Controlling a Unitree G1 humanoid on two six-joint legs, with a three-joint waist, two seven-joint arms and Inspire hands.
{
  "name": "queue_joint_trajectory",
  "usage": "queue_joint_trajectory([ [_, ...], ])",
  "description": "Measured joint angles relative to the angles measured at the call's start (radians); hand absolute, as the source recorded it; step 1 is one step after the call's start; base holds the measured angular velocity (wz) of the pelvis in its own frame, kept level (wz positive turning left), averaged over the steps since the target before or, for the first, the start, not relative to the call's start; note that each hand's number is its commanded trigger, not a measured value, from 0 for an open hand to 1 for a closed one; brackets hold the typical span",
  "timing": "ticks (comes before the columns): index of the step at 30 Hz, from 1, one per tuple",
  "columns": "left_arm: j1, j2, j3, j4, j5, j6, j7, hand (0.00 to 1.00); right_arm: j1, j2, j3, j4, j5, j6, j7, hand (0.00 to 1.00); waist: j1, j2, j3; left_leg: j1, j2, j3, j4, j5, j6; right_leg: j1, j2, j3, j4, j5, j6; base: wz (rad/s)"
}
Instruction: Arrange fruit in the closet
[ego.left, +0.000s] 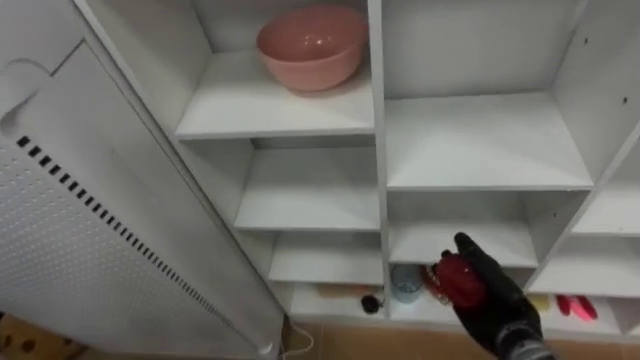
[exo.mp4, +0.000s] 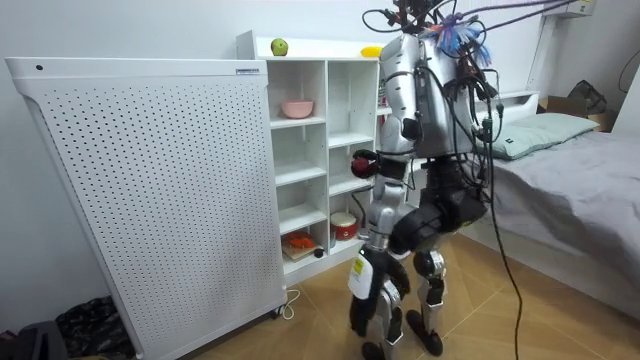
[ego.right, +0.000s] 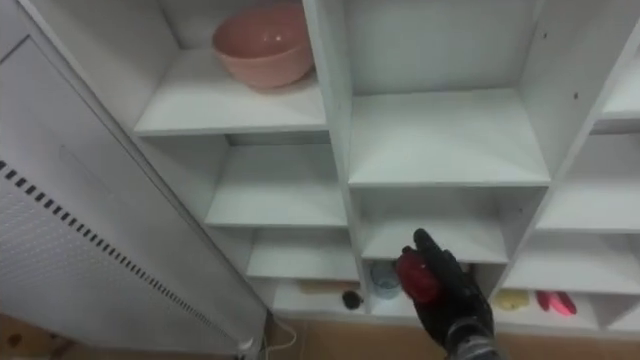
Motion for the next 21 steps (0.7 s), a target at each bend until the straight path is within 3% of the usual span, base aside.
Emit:
queue_joint_trajectory([
  [5,0.014,-0.001,-0.040,-0.004,-0.077,0.001,-0.010,0.00,-0.033,-0.006,-0.058,0.042,0.107,0.004,-0.008,1.00,0.026,-0.003,-0.0005,-0.086,0.000,-0.001,0.039,0.007,-0.003,-0.085,-0.010,-0.001,0.046,0.000,-0.012,0.08],
  [9,0.013,-0.002,-0.043,-0.007,-0.077,-0.001,-0.009,0.00,-0.077,-0.020,-0.084,0.063,0.192,-0.005,-0.018,1.00,0.029,-0.003,-0.0006,-0.141,-0.001,-0.001,0.071,0.010,-0.003,-0.135,-0.023,-0.011,0.081,-0.001,-0.024,0.08],
  [13,0.005,-0.002,-0.058,-0.014,-0.078,-0.003,-0.005,0.00,-0.156,-0.052,-0.111,0.150,0.223,-0.016,-0.040,1.00,0.034,0.000,-0.0016,-0.178,0.002,0.002,0.103,0.009,-0.001,-0.159,-0.021,-0.011,0.100,-0.011,-0.021,0.07],
  [19,0.003,0.005,-0.060,-0.015,-0.076,-0.022,0.013,0.00,-0.183,-0.120,-0.124,0.149,0.224,-0.044,-0.050,1.00,0.081,0.001,-0.0021,-0.217,0.000,0.003,0.149,-0.009,0.001,-0.196,-0.023,-0.007,0.138,-0.022,-0.025,0.00],
  [21,0.015,0.009,-0.060,-0.028,-0.076,-0.026,0.016,0.00,-0.195,-0.121,-0.140,0.144,0.226,-0.054,-0.064,1.00,0.086,0.001,-0.0025,-0.233,0.002,0.000,0.170,-0.017,0.001,-0.209,-0.028,-0.007,0.154,-0.029,-0.026,0.02],
])
